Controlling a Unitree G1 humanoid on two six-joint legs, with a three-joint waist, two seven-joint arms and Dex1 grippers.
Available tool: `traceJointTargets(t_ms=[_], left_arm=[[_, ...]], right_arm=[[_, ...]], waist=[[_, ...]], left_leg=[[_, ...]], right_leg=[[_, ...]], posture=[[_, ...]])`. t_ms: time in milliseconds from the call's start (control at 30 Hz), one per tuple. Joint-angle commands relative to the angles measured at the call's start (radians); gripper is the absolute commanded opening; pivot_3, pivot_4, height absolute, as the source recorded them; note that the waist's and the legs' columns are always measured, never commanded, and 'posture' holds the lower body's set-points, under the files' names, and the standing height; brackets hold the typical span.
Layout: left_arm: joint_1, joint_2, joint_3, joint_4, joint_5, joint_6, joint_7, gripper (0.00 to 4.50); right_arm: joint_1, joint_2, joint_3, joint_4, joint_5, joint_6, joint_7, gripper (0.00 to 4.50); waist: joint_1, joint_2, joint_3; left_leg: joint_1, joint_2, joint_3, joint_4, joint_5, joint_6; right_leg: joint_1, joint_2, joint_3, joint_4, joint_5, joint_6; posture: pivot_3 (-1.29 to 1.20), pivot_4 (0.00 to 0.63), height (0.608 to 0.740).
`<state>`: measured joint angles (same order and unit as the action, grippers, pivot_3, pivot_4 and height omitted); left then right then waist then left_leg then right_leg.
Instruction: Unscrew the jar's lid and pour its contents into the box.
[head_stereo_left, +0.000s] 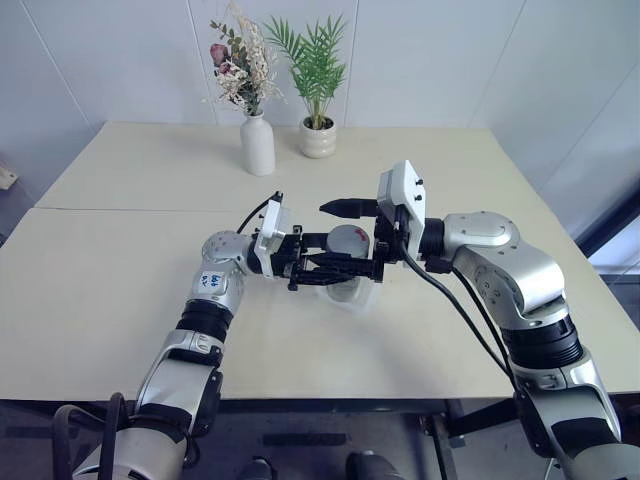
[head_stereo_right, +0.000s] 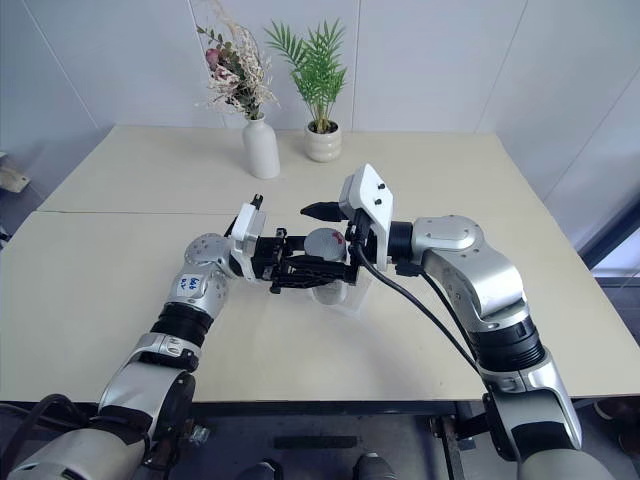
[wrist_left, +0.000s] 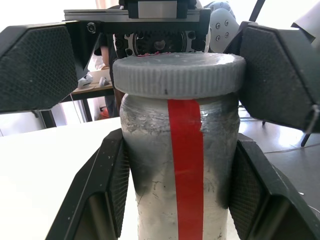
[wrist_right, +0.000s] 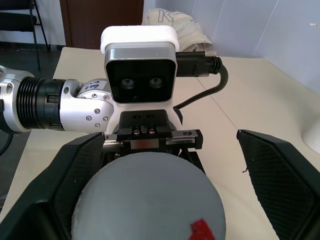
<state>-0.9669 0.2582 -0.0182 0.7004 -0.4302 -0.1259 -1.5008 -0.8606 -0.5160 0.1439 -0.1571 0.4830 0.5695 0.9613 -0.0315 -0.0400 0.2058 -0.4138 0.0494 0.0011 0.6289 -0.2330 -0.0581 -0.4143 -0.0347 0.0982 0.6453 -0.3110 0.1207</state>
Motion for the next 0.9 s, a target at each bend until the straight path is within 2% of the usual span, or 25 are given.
traceJointTargets(t_ms=[33,900], left_arm=[[0.006,0.012,0.007,-0.032,-0.006,-0.010,-0.051,2.28],[0.005,0.026,0.024,-0.014,0.000,-0.012,-0.036,2.28]], right_arm=[[-0.009,-0.035,-0.059,-0.035,0.002,-0.007,-0.006,4.46],[0.136,-0.208,-0.189,-0.189,0.060,0.106,-0.054,4.46]], waist=[[0.000,0.000,0.000],[0.001,0.000,0.000]], left_leg=[[0.000,0.000,0.000,0.000,0.000,0.000],[0.000,0.000,0.000,0.000,0.000,0.000]], right_leg=[[0.000,0.000,0.000,0.000,0.000,0.000],[0.000,0.000,0.000,0.000,0.000,0.000]], posture=[[0.00,0.150,0.740],[0.00,0.150,0.740]])
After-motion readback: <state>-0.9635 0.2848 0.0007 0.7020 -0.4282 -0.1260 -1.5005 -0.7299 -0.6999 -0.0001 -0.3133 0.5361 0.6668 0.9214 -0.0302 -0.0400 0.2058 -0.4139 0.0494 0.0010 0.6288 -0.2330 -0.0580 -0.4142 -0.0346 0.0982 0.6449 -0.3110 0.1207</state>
